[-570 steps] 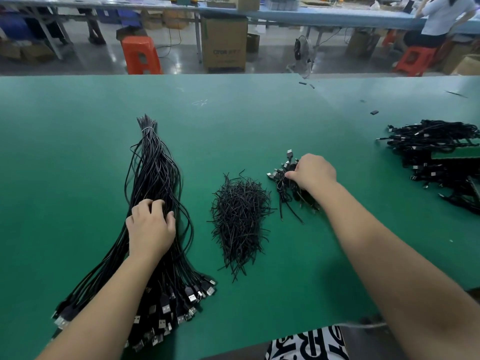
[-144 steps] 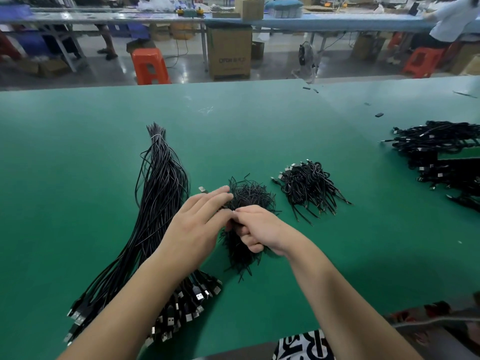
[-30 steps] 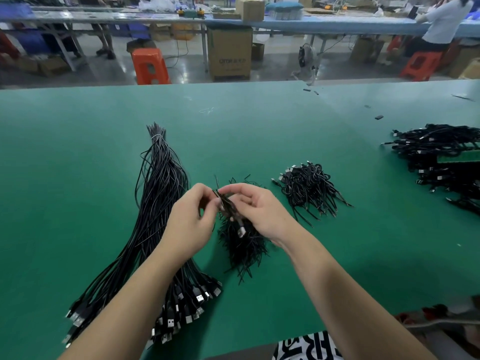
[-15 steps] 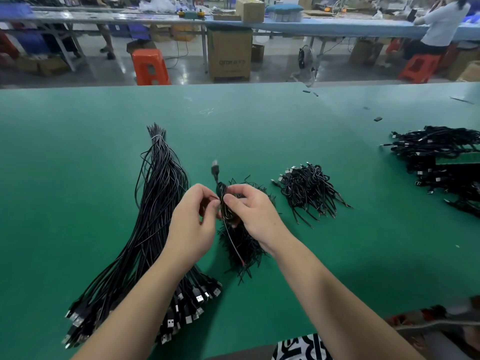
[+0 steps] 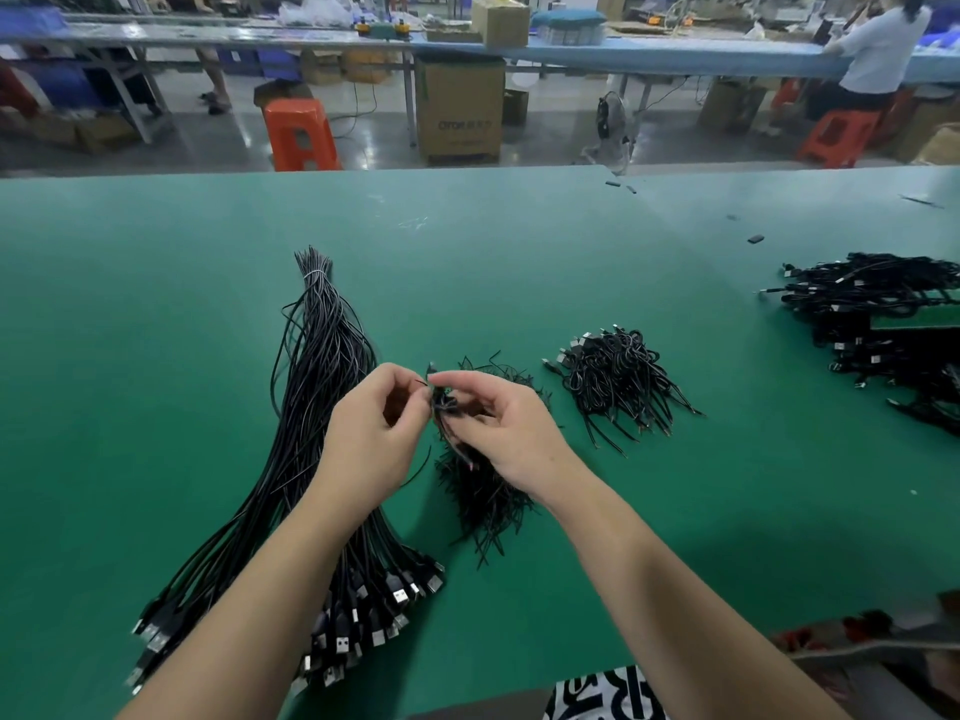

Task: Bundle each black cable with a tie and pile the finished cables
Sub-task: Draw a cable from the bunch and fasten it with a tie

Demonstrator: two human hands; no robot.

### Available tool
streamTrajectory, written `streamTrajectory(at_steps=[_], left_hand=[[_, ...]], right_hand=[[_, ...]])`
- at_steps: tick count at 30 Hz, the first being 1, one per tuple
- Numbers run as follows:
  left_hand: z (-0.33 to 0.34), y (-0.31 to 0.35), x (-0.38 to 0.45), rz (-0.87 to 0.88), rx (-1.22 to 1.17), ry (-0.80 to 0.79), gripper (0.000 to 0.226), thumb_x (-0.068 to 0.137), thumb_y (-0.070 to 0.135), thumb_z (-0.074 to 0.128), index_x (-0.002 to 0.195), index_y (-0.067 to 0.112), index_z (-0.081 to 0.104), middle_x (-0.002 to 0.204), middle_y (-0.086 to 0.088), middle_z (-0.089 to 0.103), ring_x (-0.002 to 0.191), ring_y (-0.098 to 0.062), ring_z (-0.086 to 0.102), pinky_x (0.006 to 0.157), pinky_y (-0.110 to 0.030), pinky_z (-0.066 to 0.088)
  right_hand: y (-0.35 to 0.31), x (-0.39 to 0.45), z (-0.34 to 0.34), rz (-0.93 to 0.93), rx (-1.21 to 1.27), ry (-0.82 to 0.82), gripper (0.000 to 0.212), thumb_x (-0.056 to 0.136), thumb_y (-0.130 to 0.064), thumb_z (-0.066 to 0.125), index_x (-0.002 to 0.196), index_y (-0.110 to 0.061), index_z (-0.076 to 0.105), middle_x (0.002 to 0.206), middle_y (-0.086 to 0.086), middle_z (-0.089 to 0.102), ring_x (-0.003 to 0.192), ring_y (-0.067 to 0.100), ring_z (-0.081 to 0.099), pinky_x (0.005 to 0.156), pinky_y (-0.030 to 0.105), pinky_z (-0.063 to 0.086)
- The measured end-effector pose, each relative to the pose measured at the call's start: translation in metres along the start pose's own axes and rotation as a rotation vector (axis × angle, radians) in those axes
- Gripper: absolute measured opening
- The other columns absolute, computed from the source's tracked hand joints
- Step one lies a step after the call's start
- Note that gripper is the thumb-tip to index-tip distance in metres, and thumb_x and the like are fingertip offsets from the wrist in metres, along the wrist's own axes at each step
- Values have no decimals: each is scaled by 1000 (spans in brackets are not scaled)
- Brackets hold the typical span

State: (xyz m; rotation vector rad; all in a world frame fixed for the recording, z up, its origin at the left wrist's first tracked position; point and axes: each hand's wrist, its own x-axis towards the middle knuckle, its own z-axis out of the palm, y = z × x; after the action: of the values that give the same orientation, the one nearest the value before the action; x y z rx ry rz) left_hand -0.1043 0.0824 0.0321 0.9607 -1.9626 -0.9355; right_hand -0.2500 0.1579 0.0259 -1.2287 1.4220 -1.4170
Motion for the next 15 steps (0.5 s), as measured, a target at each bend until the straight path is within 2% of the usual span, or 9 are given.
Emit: streamTrajectory(at_steps=[2,5,8,10,12,14,15], left_hand=[[1,0,1,-57,-95,-44,14,95,18,63,81,21,63,59,11,55,53,-5,44,52,-23,37],[1,3,-3,-4,-81,-58,16,96,18,63,80,22,60,59,14,53,53,-4,43,52,-18,36],[0,8,-7,197,105,-44,14,94,11,63,84,19,58,68,10,55,64,-9,50,57,-15,38],[0,9,-8,346,236,-82,9,92,7,63,89,14,59,78,6,54,70,-13,50,64,-25,44],[1,10,-10,462,342,-125,5,94,8,60,97,13,61,84,2,54,70,-18,51,62,-32,45],[2,10,-12,536,413,-134,12,94,12,56,103,12,63,86,0,55,68,-20,51,59,-31,42],[4,10,-13,536,414,-121,12,94,11,56,103,11,64,85,-1,55,67,-20,51,59,-31,42]], right_hand=[[-1,3,0,-19,5,94,24,91,-6,72,104,-26,76,100,2,64,72,2,62,70,17,51],[-2,5,-3,26,-20,162,8,94,-21,71,97,-23,78,99,-6,68,65,1,60,68,18,50],[0,4,-7,74,-68,130,18,98,-31,64,88,-25,77,73,-6,68,66,9,60,72,24,50],[2,4,-6,105,-54,105,30,100,-33,61,80,-13,74,68,1,60,65,14,52,68,31,44],[3,6,-4,142,4,82,28,99,-30,62,92,-5,72,76,5,62,69,18,54,70,34,45],[3,6,-4,167,35,89,15,94,-30,68,105,-21,71,78,9,66,68,20,56,68,35,47],[4,6,-4,170,45,87,14,92,-32,70,104,-27,69,75,12,63,65,22,50,63,37,43]])
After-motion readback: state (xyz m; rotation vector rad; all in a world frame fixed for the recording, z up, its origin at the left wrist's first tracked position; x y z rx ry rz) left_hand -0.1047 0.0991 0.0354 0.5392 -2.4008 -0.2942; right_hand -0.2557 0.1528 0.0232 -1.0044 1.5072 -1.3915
